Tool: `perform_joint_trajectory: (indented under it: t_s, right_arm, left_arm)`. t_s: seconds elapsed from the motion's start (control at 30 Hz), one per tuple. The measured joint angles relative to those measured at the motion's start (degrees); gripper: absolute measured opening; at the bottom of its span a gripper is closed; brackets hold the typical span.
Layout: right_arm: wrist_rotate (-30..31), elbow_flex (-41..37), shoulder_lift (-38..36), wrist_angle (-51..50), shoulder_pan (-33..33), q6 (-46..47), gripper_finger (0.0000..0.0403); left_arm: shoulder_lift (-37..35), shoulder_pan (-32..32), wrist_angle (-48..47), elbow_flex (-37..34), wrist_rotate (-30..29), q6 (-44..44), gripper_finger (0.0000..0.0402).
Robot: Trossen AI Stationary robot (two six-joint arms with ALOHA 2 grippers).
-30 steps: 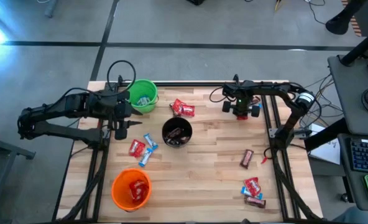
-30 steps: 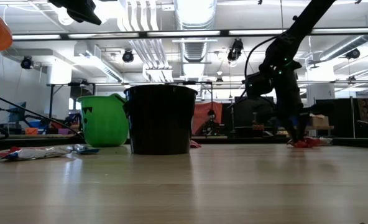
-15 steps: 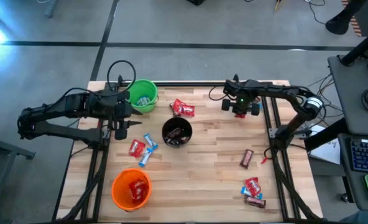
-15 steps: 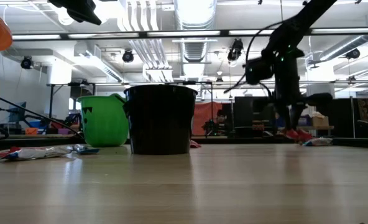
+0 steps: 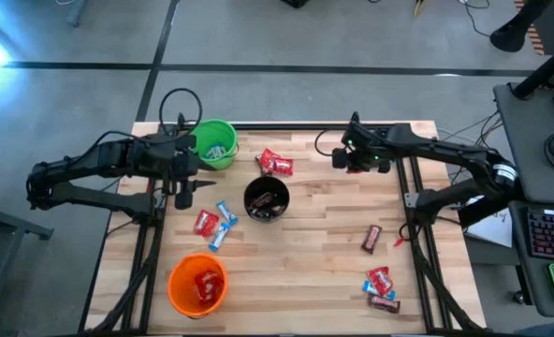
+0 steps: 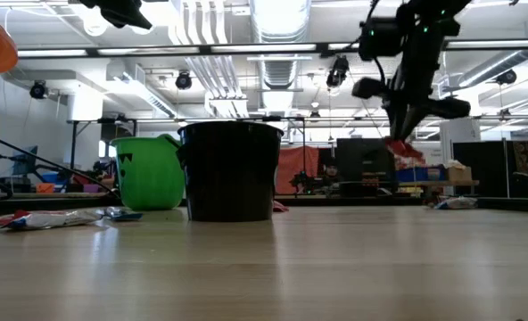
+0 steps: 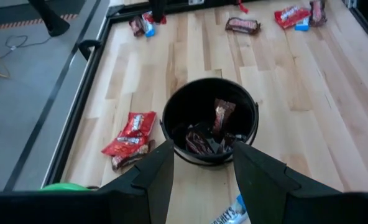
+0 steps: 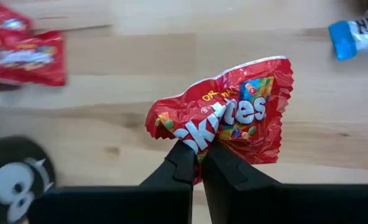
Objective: Sort candy
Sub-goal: Put the red candy pack into the orange bucket
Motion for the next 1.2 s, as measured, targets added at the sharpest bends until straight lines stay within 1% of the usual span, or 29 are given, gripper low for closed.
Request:
perform_joint_trajectory:
  t_s: [0.1,0.3,0.4,0.63,0.83,0.9,1.2]
  right_arm:
    - [0.1,1.5,-0.4,0.2,2.3,-0.6,0.0008]
    - [-0.4,6.4,1.3,3.9,6.9,-6.0,0.0008]
    - [-0.4,10.4,2.6,4.1,8.8,-9.3,0.0008]
    - [-0.5,21.0,5.8,6.2,12.7,-15.6,0.0008]
    - [-1.2,32.0,12.8,7.3,17.4,-21.1,0.0008]
    - [-2.4,36.0,15.7,7.3,18.9,-22.7,0.0008]
    - [-7.7,56.0,29.9,7.1,24.6,-30.1,0.0008]
  left_arm:
    - [0.0,0.0,1.1,0.0,0.0,-1.5,0.0147]
    - [0.0,0.0,3.6,0.0,0.0,-4.8,0.0146]
    - [0.0,0.0,4.1,0.0,0.1,-6.4,0.0140]
    - [0.0,0.0,6.0,0.0,0.1,-10.3,0.0113]
    - [0.0,0.0,6.8,0.0,0.1,-12.0,0.0106]
    - [0.0,0.0,7.4,0.0,0.2,-12.3,0.0108]
    - [0.0,0.0,8.0,0.0,0.2,-14.7,0.0137]
